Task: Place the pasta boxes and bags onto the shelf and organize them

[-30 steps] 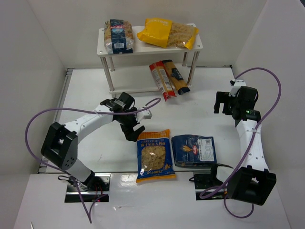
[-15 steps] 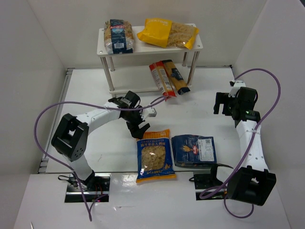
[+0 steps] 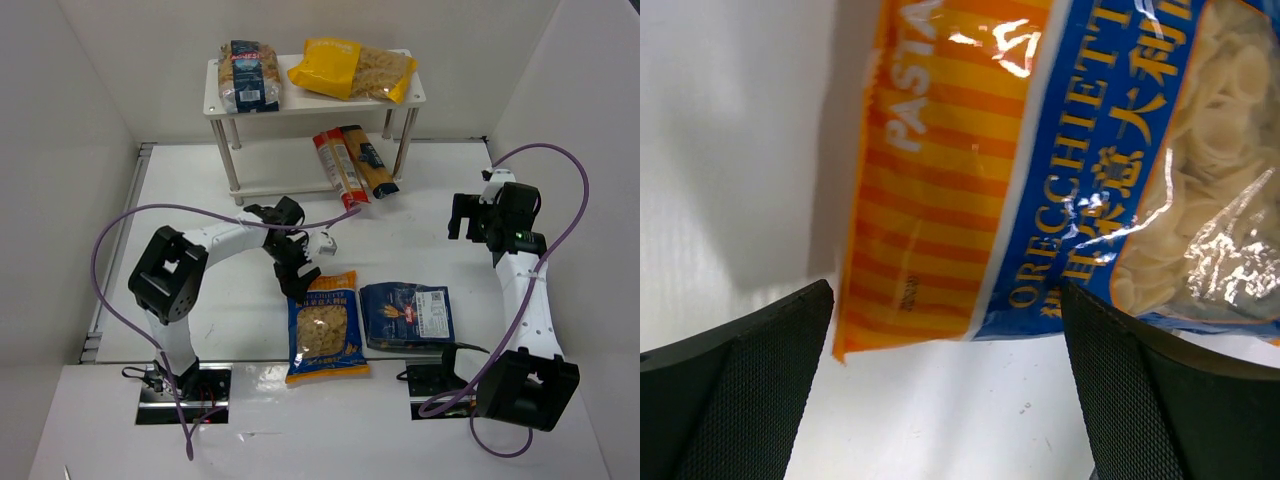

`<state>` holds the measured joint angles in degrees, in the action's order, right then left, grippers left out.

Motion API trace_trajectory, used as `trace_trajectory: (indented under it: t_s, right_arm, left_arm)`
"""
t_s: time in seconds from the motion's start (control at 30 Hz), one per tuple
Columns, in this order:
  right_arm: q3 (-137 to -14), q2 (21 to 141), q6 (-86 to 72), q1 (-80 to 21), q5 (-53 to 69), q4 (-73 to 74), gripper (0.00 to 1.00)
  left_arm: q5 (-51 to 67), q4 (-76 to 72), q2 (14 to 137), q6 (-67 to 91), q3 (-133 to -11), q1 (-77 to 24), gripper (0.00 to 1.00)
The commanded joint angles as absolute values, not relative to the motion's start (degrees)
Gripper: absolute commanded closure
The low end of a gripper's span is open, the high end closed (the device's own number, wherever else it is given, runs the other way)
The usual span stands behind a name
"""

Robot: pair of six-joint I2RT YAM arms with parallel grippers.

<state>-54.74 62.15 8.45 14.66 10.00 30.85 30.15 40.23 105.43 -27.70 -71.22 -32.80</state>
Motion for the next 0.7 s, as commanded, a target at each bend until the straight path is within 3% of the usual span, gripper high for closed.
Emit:
trace_trajectory:
  t_s: [0.0, 0.37, 0.43, 0.47, 0.5, 0.53, 0.67]
  right_arm:
    - [-54.76, 60.64, 9.4, 14.94, 10.99, 28.83, 0.0]
    - [-54.76, 60.64, 9.4, 14.94, 10.99, 28.83, 0.0]
    - [-54.76, 60.64, 9.4, 14.94, 10.99, 28.83, 0.0]
    - [-54.76, 60.64, 9.4, 14.94, 10.99, 28.83, 0.0]
    - [-54.76, 60.64, 9.4, 14.94, 10.99, 28.83, 0.0]
    - [-54.76, 60.64, 9.4, 14.94, 10.99, 28.83, 0.0]
    - [-54.76, 60.12, 9.4, 14.94, 11.51, 28.83, 0.0]
  left_arm:
    - [34.8, 43.51, 107.4, -31.64, -72.95, -34.1, 0.0]
    - [34.89, 44.91, 111.62, -31.82, -73.48, -37.0, 0.0]
    - [34.37, 44.91, 111.62, -31.82, -73.48, -37.62, 0.19]
    - [34.37, 44.91, 111.62, -31.82, -73.48, -38.23, 0.39]
    - [33.67, 44.91, 111.62, -31.21, -73.48, -38.23, 0.88]
    - [33.05, 44.39, 111.62, -29.98, -74.09, -38.23, 1.0]
    - [32.34, 43.16, 107.15, -28.13, -74.09, -37.01, 1.0]
